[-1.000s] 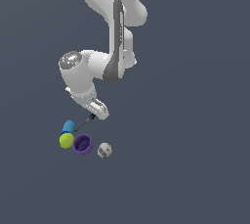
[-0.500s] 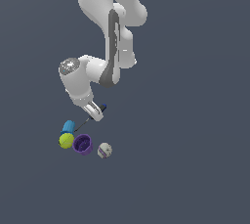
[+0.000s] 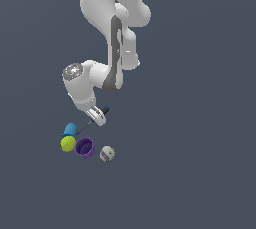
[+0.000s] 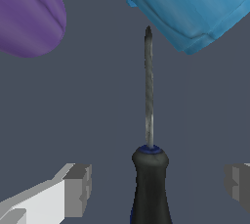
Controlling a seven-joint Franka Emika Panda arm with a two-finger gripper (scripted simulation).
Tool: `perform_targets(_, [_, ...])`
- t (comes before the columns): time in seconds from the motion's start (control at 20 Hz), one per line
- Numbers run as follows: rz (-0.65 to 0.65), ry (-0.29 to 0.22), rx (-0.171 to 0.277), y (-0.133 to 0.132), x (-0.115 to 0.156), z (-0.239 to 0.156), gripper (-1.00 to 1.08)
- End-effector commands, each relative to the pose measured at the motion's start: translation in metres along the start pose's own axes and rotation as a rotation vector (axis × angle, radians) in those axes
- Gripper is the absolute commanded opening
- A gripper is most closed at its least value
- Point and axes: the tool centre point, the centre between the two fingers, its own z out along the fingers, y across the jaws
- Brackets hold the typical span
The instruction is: Pick up a designated object from a clutter of objects.
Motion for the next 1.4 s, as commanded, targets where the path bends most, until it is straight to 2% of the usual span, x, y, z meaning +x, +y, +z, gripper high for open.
perform_targets(0.0, [0.001,-0.001,0.0,0.0,-0.001,0.012,1.0])
perform_targets(0.45, [0.003,0.0,0.0,0.001,0.0,0.034,1.0])
perform_targets(0.5, [0.003,0.0,0.0,0.001,0.0,0.034,-1.0])
perform_targets(1.05, [0.002,0.0,0.0,0.0,0.0,0.034,-1.0])
perform_targets(1.35, [0.002,0.0,0.0,-0.011,-0.003,0.021,-1.0])
